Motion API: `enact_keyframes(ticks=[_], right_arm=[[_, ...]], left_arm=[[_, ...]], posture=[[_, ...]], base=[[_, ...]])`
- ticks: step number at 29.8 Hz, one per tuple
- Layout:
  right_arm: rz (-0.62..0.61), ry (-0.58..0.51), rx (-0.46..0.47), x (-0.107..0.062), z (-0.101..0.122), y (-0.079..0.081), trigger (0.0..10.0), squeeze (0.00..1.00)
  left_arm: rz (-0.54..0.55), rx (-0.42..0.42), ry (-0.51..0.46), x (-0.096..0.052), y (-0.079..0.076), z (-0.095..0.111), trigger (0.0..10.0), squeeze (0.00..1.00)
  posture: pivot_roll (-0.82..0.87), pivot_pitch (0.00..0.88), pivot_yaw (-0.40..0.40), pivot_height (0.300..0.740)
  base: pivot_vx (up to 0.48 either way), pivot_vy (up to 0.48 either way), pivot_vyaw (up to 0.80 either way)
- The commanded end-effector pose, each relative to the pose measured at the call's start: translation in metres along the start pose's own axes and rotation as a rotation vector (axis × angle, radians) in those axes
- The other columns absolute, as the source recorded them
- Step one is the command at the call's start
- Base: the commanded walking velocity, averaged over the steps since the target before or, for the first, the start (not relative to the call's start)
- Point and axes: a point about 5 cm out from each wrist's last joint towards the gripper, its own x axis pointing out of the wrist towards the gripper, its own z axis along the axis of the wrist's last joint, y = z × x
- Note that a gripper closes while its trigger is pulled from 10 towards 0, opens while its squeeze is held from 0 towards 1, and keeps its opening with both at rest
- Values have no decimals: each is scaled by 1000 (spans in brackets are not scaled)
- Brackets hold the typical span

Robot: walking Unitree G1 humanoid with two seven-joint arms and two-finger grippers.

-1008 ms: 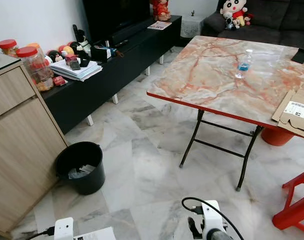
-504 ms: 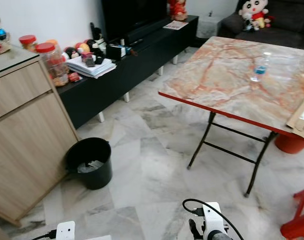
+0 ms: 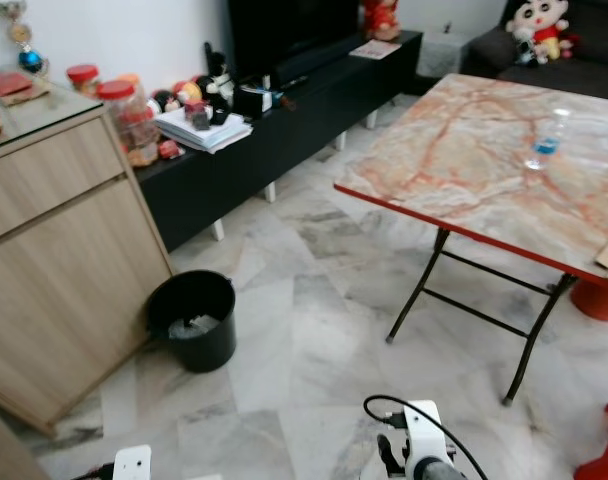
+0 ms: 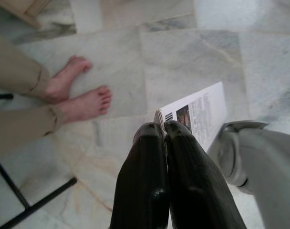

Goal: Picking trash to rubbish bin

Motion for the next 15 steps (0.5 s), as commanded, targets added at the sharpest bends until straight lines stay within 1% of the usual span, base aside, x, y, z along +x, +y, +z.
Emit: enact_keyframes(ticks=[1,2,4,6,8,15], right_arm=[[2,-6,-5,0,2,1,10000,0],[7,-5,-32,0,2,2,10000,0],[9,-7,-39,0,2,2,10000,0],[6,-11,-47,0,2,2,10000,0],[5,-12,-16,0,2,2,10000,0],[3,-19,12,1,4,1,10000,0]], left_arm=[[8,18,-2,0,1,1,10000,0],[9,16,-3,0,1,1,10000,0],[9,16,-3,0,1,1,10000,0],[10,14,-4,0,1,1,10000,0],[10,15,-4,0,1,1,10000,0],[9,13,-5,0,0,1,10000,0]], posture=[[55,0,21,740],[55,0,21,740],[55,0,21,740],[55,0,21,740],[55,0,21,740],[55,0,21,740]], base=[[371,0,0],[371,0,0],[371,0,0],[379,0,800],[386,0,800],[399,0,0]])
